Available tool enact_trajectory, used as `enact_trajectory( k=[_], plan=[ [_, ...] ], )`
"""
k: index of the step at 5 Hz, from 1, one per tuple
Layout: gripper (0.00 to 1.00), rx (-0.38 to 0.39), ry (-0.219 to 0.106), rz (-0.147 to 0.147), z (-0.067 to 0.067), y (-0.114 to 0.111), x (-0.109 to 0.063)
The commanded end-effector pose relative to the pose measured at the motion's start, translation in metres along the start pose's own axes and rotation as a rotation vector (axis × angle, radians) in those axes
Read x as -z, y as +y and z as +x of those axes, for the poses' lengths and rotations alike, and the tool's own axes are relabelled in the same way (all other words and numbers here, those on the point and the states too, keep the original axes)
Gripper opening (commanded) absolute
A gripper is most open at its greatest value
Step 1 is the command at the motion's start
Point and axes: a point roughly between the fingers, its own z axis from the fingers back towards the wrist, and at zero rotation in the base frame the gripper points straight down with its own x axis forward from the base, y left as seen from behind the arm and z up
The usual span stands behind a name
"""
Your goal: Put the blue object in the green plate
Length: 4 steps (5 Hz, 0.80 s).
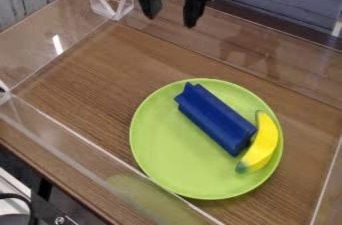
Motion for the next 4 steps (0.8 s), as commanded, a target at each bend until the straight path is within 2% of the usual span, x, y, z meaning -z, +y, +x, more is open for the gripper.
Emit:
enact_trajectory(
  k=[1, 3, 4],
  plan=[
    [1.00, 0.091, -0.047, -0.007, -0.002, -0.007, -0.011],
    [1.00, 0.072, -0.055, -0.028, 0.001, -0.005, -0.020],
    [1.00, 0.031, -0.060, -0.031, 0.007, 0.006, -0.027]
  ],
)
